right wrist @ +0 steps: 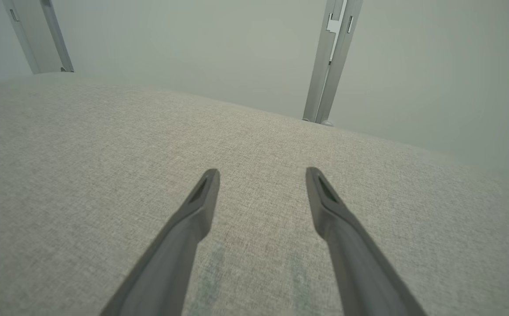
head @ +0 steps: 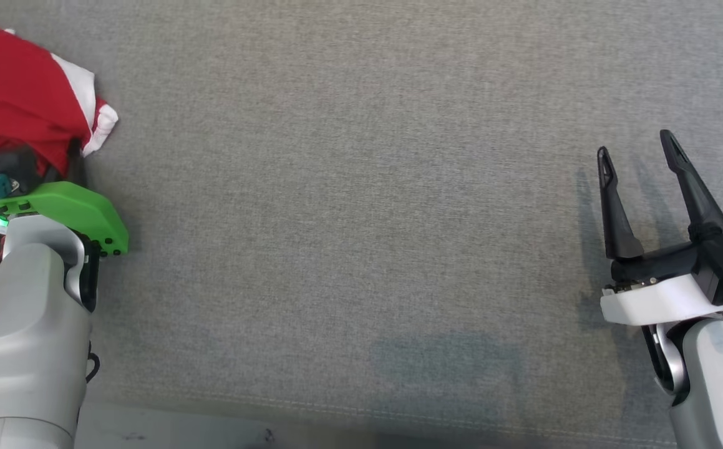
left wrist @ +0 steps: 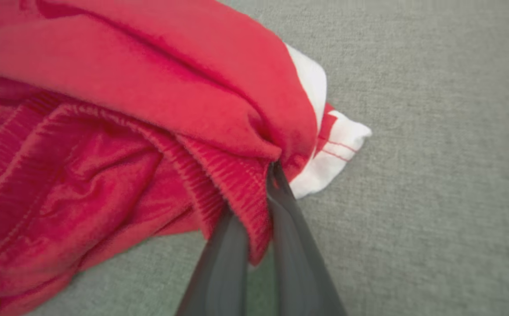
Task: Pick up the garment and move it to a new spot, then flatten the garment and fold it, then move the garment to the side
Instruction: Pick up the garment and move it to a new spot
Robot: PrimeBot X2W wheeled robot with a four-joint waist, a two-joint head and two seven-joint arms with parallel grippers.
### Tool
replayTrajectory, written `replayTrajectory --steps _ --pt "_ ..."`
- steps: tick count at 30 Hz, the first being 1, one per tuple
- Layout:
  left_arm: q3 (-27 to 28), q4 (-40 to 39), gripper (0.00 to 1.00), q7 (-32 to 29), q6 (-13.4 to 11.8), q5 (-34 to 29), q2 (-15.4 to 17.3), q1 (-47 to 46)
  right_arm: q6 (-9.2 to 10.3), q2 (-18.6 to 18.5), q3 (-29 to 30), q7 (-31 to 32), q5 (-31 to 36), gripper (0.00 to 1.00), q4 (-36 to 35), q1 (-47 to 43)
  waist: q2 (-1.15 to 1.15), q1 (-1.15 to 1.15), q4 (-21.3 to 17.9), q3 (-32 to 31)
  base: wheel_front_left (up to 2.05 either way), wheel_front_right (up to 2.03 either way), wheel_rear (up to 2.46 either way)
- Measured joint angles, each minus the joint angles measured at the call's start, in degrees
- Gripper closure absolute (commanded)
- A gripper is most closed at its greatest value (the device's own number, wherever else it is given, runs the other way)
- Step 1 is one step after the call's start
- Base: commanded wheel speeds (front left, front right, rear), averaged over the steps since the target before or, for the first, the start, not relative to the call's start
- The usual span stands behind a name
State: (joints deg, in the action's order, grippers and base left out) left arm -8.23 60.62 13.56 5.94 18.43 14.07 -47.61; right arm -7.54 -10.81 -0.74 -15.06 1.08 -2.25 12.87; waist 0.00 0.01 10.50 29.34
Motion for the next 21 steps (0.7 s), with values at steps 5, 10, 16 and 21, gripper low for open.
replayTrajectory --steps 5,10,16,21 --pt "-1.5 -6.7 1.0 1.2 1.0 0.6 -3.4 0.0 0.0 2.3 0.8 0.0 -0.4 0.0 0.8 -1.6 0.0 0.0 -1.5 -2.3 0.0 0.0 0.0" --pt "-8.9 -21.3 1.0 -1.5 1.4 5.6 -6.5 2.0 0.0 4.7 0.7 0.0 -0.8 0.0 2.1 -3.8 0.0 0.0 -2.2 -6.2 0.0 0.0 0.0" --pt "-15.8 -50.3 1.0 -12.6 1.5 13.4 -5.8 7.0 0.01 6.5 0.8 0.0 -1.3 0.0 2.9 -5.3 0.0 -0.01 -3.8 -11.1 0.0 0.0 0.0" --pt "-18.3 -71.5 1.0 -22.3 -1.0 18.5 -7.0 11.4 0.0 7.4 1.2 0.0 -2.0 0.0 3.3 -5.5 0.0 -0.01 -6.9 -13.3 0.0 0.0 0.0"
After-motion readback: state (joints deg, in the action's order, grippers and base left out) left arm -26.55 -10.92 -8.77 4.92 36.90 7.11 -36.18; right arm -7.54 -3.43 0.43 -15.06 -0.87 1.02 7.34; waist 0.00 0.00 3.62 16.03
